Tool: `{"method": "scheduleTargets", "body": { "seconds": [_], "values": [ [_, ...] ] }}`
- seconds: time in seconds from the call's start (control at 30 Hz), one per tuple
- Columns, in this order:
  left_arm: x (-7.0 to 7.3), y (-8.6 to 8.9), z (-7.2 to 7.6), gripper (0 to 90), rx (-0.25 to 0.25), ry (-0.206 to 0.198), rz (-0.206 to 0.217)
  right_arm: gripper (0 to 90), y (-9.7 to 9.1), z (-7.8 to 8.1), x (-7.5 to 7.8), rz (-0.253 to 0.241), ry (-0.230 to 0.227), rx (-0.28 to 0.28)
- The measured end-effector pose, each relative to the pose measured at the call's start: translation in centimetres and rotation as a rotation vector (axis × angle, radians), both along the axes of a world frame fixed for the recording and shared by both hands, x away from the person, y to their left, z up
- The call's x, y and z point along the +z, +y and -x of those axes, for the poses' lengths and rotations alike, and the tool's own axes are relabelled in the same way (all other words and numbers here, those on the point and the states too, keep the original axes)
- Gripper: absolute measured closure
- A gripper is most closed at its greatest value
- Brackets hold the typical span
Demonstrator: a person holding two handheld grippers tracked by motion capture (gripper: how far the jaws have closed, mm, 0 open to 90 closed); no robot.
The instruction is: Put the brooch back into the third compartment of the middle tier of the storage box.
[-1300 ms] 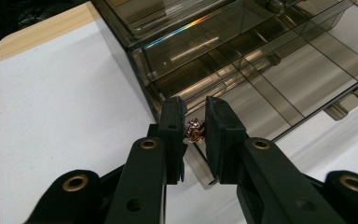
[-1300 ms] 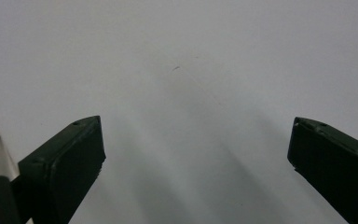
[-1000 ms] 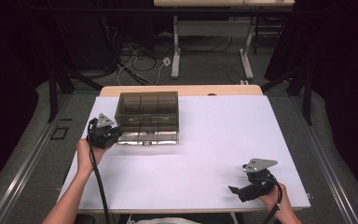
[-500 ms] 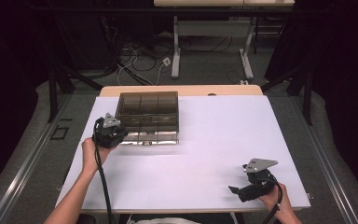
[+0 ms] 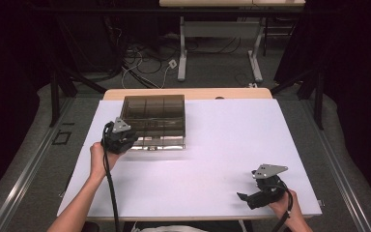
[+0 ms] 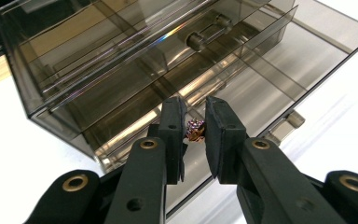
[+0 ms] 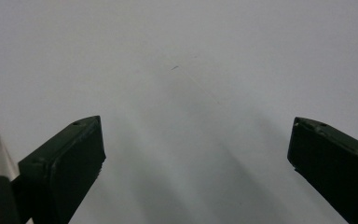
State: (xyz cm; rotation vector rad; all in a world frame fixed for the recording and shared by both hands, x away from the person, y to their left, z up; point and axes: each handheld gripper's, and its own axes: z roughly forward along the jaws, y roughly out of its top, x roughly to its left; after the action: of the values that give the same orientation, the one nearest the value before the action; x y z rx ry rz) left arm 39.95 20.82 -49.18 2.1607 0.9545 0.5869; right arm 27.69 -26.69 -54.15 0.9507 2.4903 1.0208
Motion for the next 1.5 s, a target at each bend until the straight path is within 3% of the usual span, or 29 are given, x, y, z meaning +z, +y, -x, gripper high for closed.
{"method": "scheduleTargets", "body": {
  "seconds": [0.37,0.73,1.5],
  "values": [
    [0.1,-0.8,-0.1,77.2,-0.019,-0.018,-0.008,3.1,0.1,0.0,-0.1,-0.005,-0.003,-0.002],
    [-0.1,-2.1,-0.3,77.2,-0.055,-0.007,-0.020,3.1,0.0,0.0,-0.1,-0.003,-0.001,-0.008],
    [-0.1,-6.0,-1.0,77.2,-0.123,-0.015,-0.012,3.1,0.0,-0.1,-0.1,0.003,0.004,0.000]
  ]
}}
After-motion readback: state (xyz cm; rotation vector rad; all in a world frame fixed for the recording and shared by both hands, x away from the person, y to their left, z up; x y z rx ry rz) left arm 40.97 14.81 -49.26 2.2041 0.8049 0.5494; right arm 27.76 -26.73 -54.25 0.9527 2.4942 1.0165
